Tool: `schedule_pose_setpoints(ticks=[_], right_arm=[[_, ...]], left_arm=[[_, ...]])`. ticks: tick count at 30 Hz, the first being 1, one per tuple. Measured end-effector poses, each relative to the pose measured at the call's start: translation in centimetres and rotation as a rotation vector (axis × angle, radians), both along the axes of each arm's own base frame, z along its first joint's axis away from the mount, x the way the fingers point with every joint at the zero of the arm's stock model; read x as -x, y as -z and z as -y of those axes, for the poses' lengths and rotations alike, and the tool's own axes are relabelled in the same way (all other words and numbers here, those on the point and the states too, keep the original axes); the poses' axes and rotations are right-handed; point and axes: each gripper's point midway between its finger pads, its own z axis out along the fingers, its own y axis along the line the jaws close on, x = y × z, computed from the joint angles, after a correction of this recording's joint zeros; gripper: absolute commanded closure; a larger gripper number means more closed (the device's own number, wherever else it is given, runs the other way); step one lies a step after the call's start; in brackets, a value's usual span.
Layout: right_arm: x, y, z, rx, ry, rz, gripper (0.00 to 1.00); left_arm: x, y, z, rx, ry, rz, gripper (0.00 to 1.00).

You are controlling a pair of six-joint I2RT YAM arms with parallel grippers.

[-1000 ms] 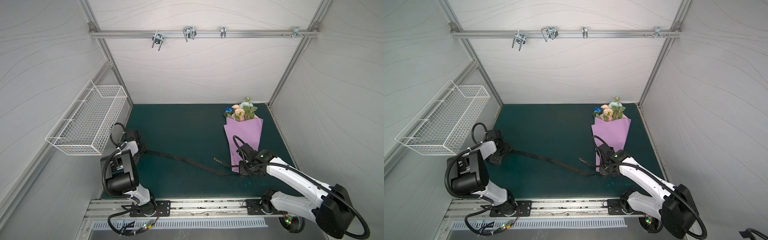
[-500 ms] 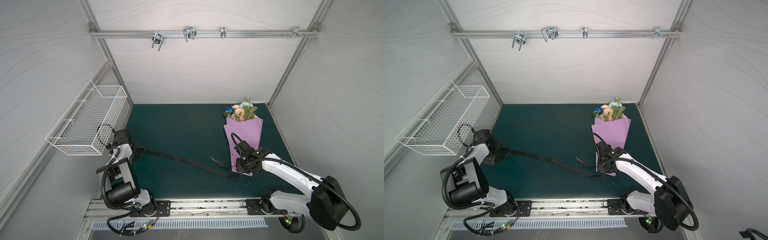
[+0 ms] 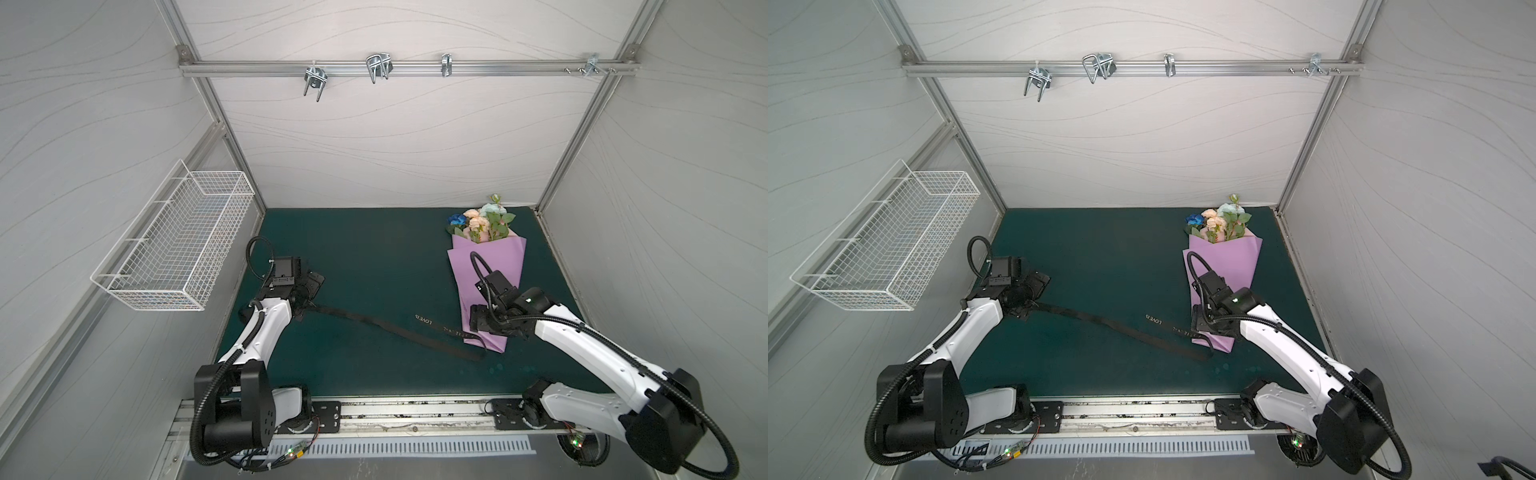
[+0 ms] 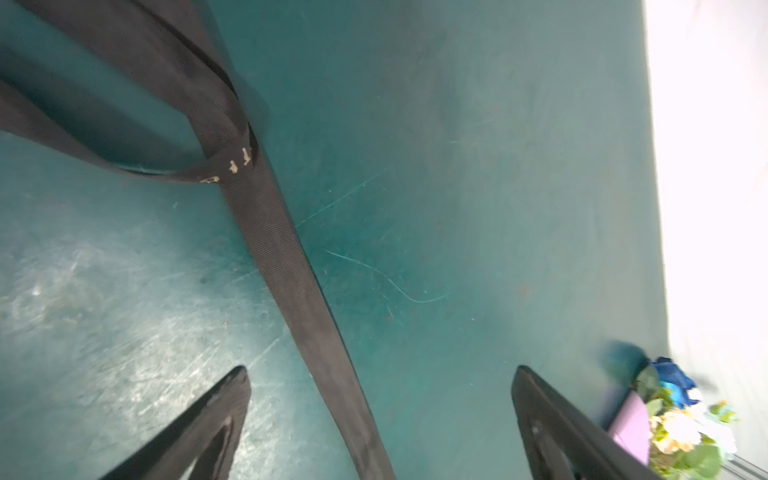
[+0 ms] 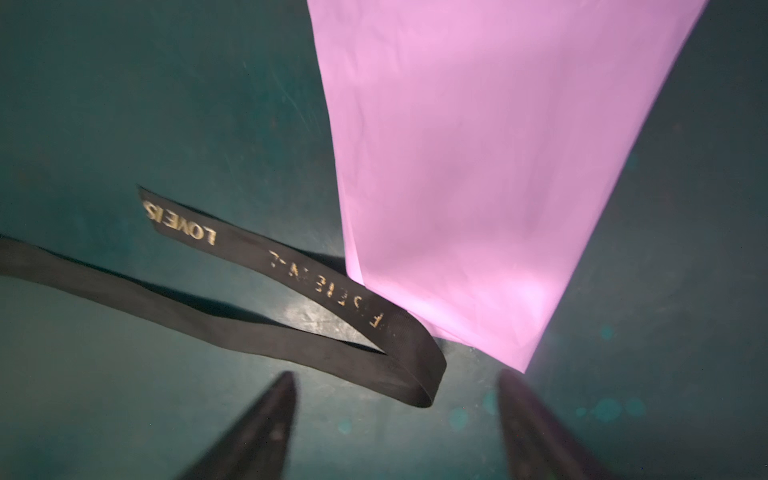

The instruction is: Tie the bouquet of fake flowers

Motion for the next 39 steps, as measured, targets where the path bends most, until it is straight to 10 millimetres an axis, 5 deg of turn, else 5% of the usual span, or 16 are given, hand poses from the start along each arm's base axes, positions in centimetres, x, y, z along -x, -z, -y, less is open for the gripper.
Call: schedule_pose_setpoints(ticks=[4, 10, 17, 24, 34, 39], right_arm=[[-2.0, -1.1, 2.0, -0.005, 0.078, 0.039, 0.01], [-6.9, -0.5, 7.3, -0.068, 0.292, 0.055, 0.01], [-11.8, 3.0, 11.7, -0.155, 0.424, 0.016, 0.01], [-14.8, 5.3, 11.3, -0.276, 0.376, -0.011, 0.01], [-16.2, 5.9, 10.3, -0.265, 0.313, -0.004, 0.01], [-16.2, 5.8, 9.4, -0.233, 0.278, -0.002, 0.01]], left_arm=[[-0.3, -0.7, 1.9, -0.003, 0.068, 0.029, 0.04], [-2.0, -0.8, 10.6, 0.028, 0.346, 0.067, 0.05], [-2.0, 0.5, 19.7, 0.043, 0.609, 0.086, 0.16], [-2.1, 1.6, 27.8, 0.072, 0.822, 0.133, 0.31], [-1.7, 1.6, 44.0, 0.168, 1.164, 0.28, 0.4], [-0.9, 2.7, 48.3, 0.183, 1.247, 0.276, 0.46]])
